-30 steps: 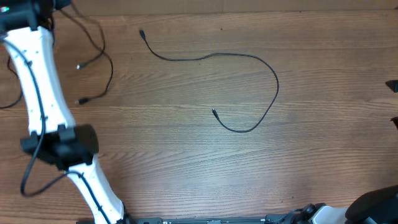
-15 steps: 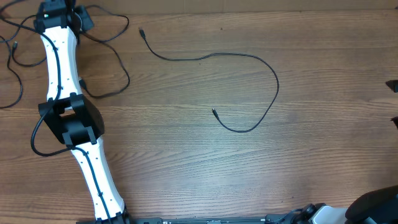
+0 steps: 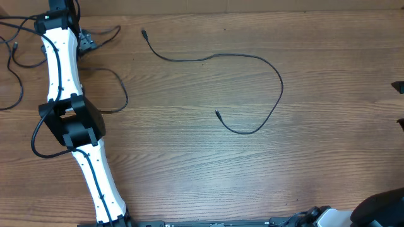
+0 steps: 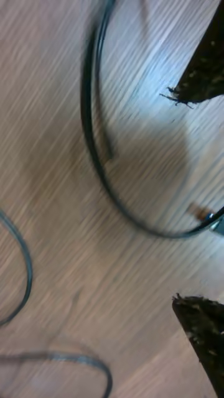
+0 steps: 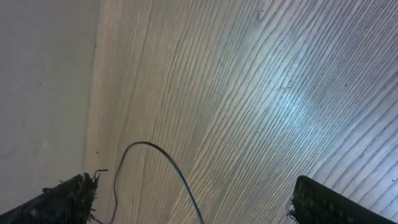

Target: Untangle cables

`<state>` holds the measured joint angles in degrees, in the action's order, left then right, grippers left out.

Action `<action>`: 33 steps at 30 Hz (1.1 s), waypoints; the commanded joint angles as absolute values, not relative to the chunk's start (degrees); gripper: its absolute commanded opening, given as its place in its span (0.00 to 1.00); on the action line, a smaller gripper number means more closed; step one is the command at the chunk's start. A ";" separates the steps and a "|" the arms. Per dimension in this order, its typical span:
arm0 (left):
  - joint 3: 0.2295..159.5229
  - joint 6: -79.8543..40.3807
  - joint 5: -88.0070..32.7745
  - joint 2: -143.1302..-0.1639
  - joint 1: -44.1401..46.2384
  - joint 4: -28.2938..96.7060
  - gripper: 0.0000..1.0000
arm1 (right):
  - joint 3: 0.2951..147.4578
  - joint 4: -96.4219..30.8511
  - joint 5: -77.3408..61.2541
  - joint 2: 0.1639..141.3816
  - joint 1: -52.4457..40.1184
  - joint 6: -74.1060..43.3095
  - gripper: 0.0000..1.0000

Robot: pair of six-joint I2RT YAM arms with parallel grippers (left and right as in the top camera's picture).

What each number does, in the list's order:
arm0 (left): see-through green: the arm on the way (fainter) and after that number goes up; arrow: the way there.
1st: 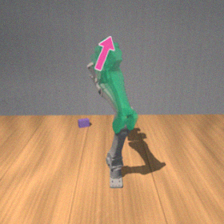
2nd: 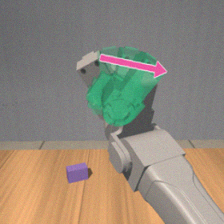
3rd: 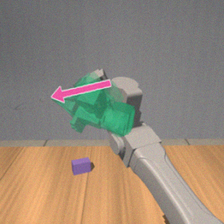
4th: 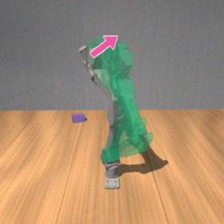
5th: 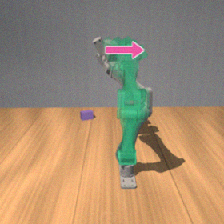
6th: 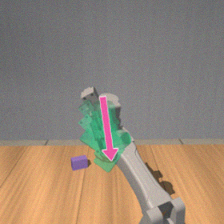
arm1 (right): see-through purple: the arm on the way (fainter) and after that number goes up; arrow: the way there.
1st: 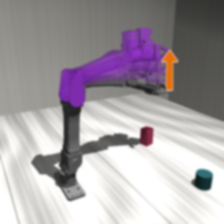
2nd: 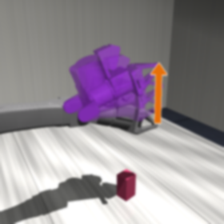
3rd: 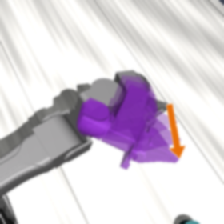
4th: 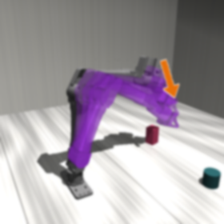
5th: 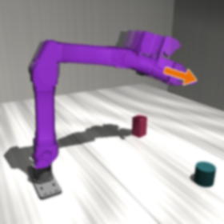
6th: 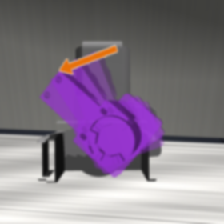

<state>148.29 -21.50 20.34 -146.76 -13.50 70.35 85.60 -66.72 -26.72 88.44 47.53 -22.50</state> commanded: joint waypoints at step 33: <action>149.77 -50.13 0.67 -146.54 10.00 65.78 1.00 | 87.07 -66.52 -26.55 87.66 47.59 -22.61 1.00</action>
<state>149.99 -42.11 -2.63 -143.59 10.41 65.71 85.60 -66.70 -26.74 88.44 47.53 -22.50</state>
